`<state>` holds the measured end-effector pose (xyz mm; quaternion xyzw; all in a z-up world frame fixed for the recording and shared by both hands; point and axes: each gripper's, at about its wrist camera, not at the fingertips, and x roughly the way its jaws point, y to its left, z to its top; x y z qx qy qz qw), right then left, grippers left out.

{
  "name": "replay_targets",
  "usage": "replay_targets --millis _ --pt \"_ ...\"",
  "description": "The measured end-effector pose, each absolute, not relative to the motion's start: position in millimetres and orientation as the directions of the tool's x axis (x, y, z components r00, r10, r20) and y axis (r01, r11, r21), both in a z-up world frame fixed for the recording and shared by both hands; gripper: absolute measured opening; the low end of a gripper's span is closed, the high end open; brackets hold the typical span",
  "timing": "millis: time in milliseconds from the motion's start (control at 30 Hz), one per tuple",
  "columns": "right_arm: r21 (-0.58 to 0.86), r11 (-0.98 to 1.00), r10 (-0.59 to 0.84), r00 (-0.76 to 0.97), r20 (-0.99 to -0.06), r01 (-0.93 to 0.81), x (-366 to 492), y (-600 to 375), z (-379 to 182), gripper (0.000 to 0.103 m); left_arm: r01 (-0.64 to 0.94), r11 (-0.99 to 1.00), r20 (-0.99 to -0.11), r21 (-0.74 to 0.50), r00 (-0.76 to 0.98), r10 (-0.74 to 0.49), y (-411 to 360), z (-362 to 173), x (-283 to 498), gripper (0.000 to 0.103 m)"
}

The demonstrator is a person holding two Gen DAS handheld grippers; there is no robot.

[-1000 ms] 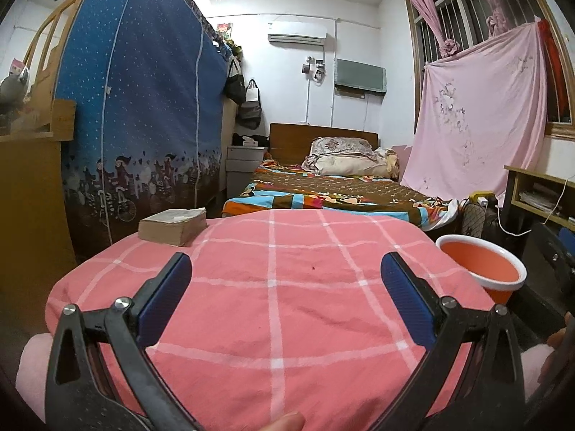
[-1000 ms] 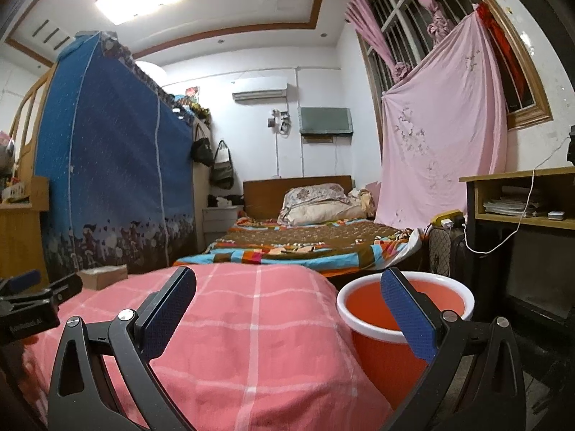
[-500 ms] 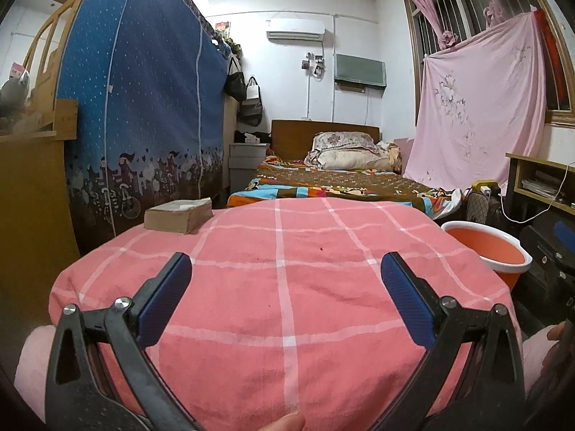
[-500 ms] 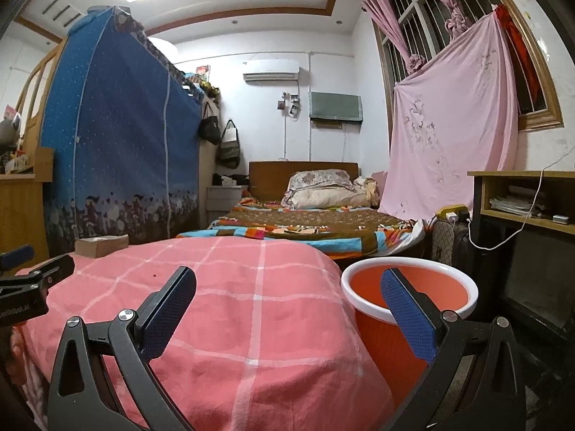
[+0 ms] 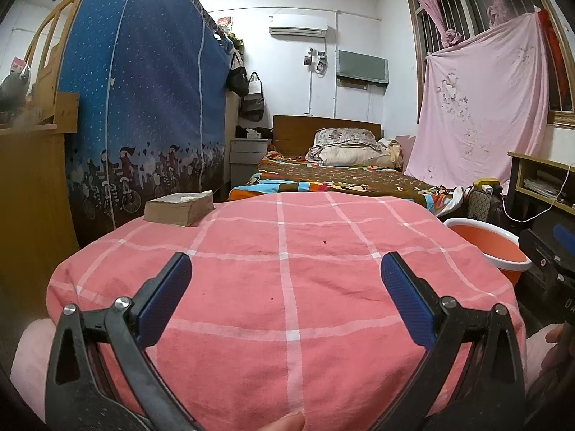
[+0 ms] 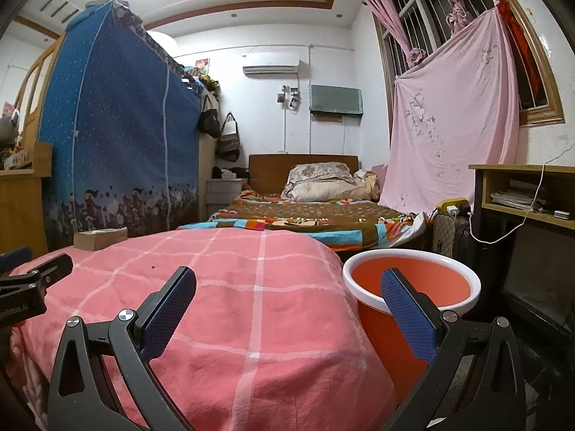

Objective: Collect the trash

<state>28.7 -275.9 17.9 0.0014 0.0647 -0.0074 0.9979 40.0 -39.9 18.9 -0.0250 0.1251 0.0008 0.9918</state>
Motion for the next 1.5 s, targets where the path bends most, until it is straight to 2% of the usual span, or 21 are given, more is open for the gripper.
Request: replay_targets --millis 1500 --pt "0.004 1.000 -0.018 0.991 -0.134 0.019 28.6 -275.6 17.5 0.103 -0.018 0.999 -0.246 -0.051 0.969 0.004 -36.1 17.6 39.6 0.090"
